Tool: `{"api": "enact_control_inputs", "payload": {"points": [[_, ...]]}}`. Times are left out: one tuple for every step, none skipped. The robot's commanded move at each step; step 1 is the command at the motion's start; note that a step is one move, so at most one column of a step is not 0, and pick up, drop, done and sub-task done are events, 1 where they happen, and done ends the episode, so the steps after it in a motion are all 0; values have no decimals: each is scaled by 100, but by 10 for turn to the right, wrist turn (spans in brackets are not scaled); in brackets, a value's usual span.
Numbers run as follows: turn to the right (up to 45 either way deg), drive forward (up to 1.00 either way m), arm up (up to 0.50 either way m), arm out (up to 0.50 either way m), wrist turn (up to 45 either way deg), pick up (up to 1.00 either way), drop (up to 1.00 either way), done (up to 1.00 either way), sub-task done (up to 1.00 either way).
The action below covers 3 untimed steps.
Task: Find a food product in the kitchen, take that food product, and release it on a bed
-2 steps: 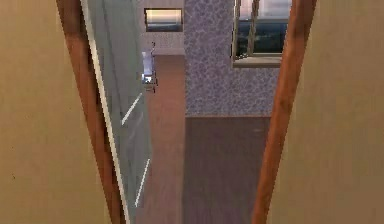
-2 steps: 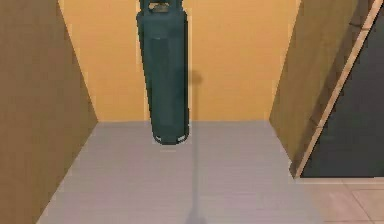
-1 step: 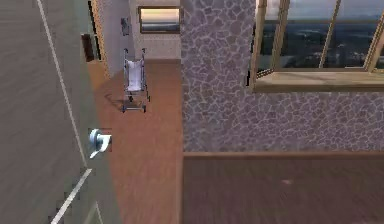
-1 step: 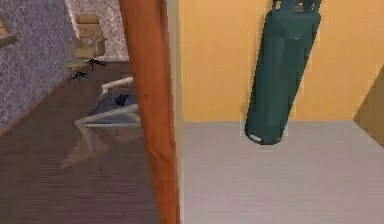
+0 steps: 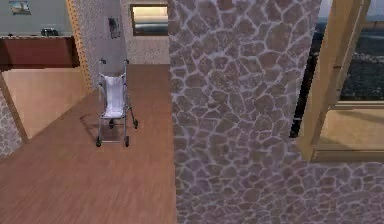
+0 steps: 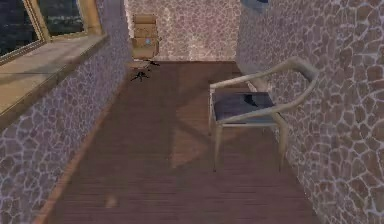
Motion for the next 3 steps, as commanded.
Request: {"api": "enact_control_inputs", "payload": {"points": [[-390,0,0,0,0,0,0,0,0],[0,5,0,0,0,0,0,0,0],[0,100,0,0,0,0,0,0,0]]}}
